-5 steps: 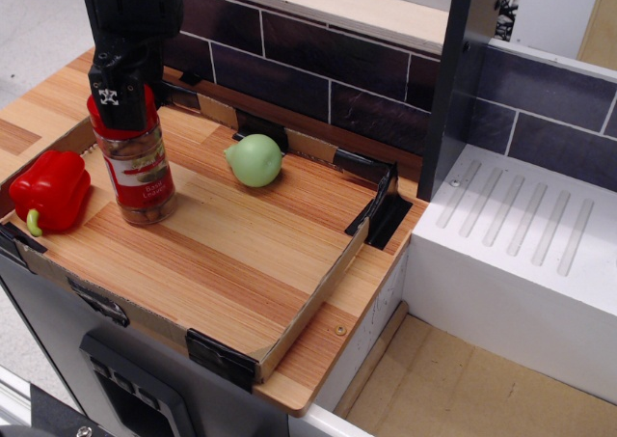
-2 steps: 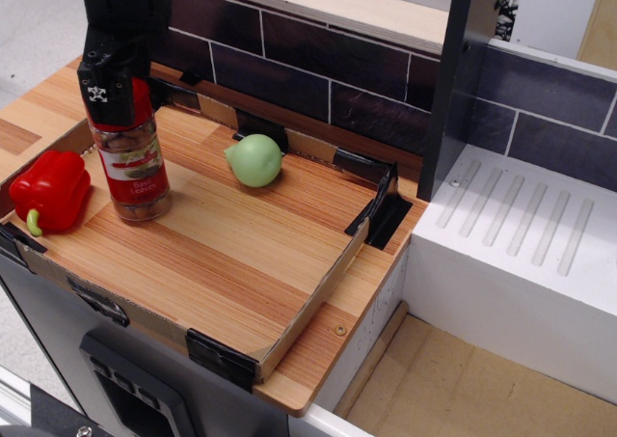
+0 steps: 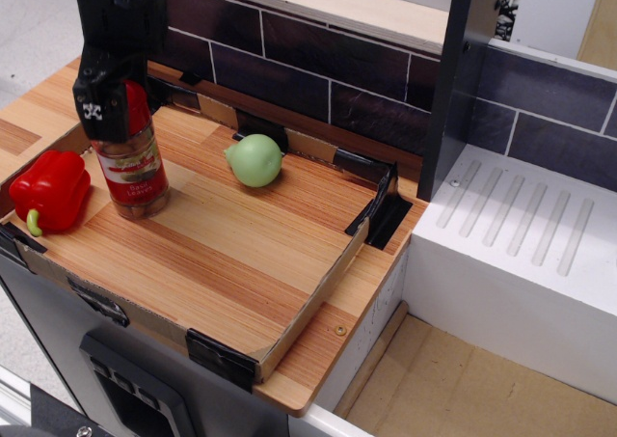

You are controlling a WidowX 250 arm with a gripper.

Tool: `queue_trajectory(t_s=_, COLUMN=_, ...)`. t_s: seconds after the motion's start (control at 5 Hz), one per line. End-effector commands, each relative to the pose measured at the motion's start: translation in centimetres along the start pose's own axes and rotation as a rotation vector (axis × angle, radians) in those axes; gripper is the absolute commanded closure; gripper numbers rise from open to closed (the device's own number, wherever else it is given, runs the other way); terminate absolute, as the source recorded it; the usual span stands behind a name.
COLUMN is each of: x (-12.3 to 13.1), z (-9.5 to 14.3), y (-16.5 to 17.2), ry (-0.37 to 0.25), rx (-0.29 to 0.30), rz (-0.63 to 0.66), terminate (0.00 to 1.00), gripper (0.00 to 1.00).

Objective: Topple basil bottle

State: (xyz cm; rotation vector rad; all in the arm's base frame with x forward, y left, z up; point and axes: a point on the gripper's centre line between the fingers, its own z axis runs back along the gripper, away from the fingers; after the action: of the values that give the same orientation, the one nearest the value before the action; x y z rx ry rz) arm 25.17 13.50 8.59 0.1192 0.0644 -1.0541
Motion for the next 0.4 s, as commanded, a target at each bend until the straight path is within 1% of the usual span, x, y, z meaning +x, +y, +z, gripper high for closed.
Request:
queue_trajectory(t_s=0.0, x=0.7, z=1.6, y=-0.4, ry=-0.041, rx=0.000, rz=-0.063, terminate=0.00, gripper=1.00)
queue_trajectory(t_s=0.2, x=2.0, z=1.2, y=-0.9, ry=0.077, rx=0.072, rz=-0.116, terminate=0.00, gripper=1.00)
